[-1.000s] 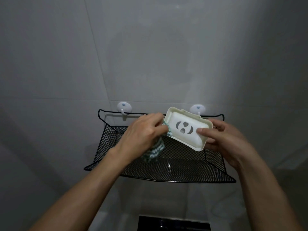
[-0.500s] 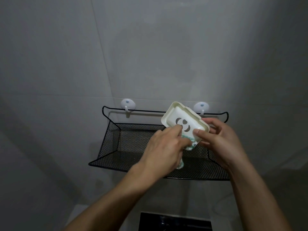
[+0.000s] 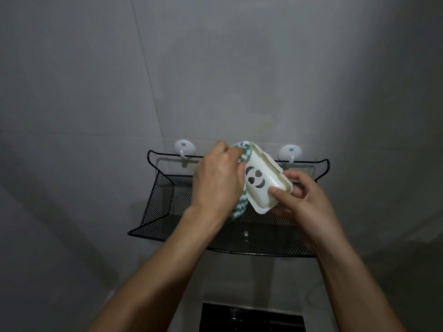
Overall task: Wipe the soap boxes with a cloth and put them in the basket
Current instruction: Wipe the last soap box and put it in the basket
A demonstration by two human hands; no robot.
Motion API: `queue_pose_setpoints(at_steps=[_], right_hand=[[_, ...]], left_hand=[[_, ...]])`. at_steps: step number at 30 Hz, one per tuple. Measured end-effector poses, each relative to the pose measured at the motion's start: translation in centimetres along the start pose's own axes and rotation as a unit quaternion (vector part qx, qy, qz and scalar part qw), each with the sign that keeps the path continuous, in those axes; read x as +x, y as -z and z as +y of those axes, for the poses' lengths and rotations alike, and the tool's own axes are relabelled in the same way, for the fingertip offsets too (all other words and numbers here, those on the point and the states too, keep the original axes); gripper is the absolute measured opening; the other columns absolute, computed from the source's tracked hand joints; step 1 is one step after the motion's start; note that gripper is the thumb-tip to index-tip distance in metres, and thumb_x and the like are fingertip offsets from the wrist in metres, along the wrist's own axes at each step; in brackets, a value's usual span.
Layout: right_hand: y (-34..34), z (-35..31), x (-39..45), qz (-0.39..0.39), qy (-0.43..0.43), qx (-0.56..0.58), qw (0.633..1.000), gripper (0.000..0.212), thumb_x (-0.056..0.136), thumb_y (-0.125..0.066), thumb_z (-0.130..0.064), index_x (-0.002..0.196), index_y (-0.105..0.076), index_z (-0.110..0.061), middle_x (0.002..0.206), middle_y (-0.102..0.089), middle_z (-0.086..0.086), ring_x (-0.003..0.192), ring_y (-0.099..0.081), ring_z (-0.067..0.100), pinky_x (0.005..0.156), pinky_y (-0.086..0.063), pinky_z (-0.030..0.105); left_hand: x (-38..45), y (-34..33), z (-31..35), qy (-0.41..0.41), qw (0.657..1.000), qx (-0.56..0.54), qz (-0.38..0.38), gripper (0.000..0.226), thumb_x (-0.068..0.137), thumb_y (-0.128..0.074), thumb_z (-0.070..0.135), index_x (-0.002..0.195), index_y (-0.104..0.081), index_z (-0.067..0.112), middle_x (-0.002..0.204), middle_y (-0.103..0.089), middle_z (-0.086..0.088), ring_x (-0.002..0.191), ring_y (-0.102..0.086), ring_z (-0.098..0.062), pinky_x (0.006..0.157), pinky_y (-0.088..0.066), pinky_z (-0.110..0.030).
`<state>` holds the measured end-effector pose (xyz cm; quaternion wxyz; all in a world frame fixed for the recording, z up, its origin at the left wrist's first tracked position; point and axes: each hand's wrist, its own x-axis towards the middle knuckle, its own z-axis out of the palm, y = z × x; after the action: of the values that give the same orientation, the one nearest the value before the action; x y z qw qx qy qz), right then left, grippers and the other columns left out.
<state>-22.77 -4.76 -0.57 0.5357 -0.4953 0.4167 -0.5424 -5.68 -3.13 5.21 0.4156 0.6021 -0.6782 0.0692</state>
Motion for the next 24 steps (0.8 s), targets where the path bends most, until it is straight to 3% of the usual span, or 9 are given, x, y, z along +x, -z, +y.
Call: queue_pose_setpoints(at_steps=[4, 6, 11, 15, 19, 24], right_hand=[[-0.1, -0.2, -0.1, -0.018, -0.015, 0.04, 0.999, 0.029, 0.091, -0.067, -0.007, 0.119, -0.063, -0.014, 0.102, -0.077, 0.006, 0.094, -0.074, 0.024, 0.075, -0.062, 0.042], [0.2, -0.2, -0.1, -0.018, -0.02, 0.054, 0.998, 0.031, 0.093, -0.064, -0.006, 0.123, -0.063, -0.011, 0.105, -0.076, 0.009, 0.098, -0.073, 0.026, 0.077, -0.062, 0.041], [0.8, -0.2, 0.0, -0.031, -0.004, 0.065, 0.997, 0.03, 0.095, -0.058, -0.003, 0.125, -0.063, -0.008, 0.107, -0.076, 0.01, 0.095, -0.073, 0.021, 0.068, -0.059, 0.028], [0.8, -0.5, 0.0, -0.04, 0.017, 0.06, 0.997, 0.038, 0.09, -0.063, -0.008, 0.128, -0.062, -0.009, 0.108, -0.075, 0.009, 0.096, -0.073, 0.022, 0.069, -0.059, 0.029], [0.6, -1.2, 0.3, -0.048, 0.023, 0.076, 0.996, 0.041, 0.087, -0.064, -0.012, 0.127, -0.062, -0.01, 0.106, -0.076, 0.008, 0.097, -0.073, 0.022, 0.069, -0.061, 0.032], [0.6, -1.9, 0.6, -0.059, 0.011, 0.096, 0.994, 0.047, 0.084, -0.066, -0.027, 0.128, -0.063, -0.011, 0.11, -0.075, 0.01, 0.097, -0.073, 0.019, 0.068, -0.059, 0.029]], left_hand=[[-1.3, -1.4, 0.9, -0.007, 0.996, -0.051, -0.072, 0.034, 0.097, -0.055, 0.019, 0.126, -0.063, 0.003, 0.115, -0.06, -0.014, 0.102, -0.06, -0.031, 0.089, -0.048, -0.046], [-2.1, -1.7, 1.2, -0.036, 0.991, -0.085, -0.095, 0.032, 0.095, -0.055, 0.008, 0.124, -0.065, 0.002, 0.117, -0.059, -0.015, 0.102, -0.061, -0.033, 0.089, -0.048, -0.045], [-2.6, -1.6, 1.5, -0.069, 0.981, -0.151, -0.096, 0.025, 0.083, -0.07, 0.0, 0.106, -0.076, 0.007, 0.098, -0.065, -0.008, 0.087, -0.064, -0.021, 0.082, -0.05, -0.028], [-1.8, -1.5, 1.3, -0.058, 0.984, -0.155, -0.07, 0.019, 0.081, -0.073, 0.003, 0.097, -0.079, 0.01, 0.09, -0.067, -0.005, 0.081, -0.064, -0.019, 0.077, -0.05, -0.034], [-0.4, -1.2, 0.7, -0.011, 0.987, -0.16, -0.004, 0.019, 0.082, -0.075, 0.012, 0.101, -0.078, 0.014, 0.088, -0.066, -0.001, 0.08, -0.063, -0.018, 0.074, -0.052, -0.039], [-1.4, -1.2, 1.8, -0.083, 0.981, -0.173, -0.036, 0.025, 0.084, -0.069, 0.01, 0.104, -0.078, 0.021, 0.085, -0.052, 0.002, 0.075, -0.057, -0.017, 0.063, -0.051, -0.04]])
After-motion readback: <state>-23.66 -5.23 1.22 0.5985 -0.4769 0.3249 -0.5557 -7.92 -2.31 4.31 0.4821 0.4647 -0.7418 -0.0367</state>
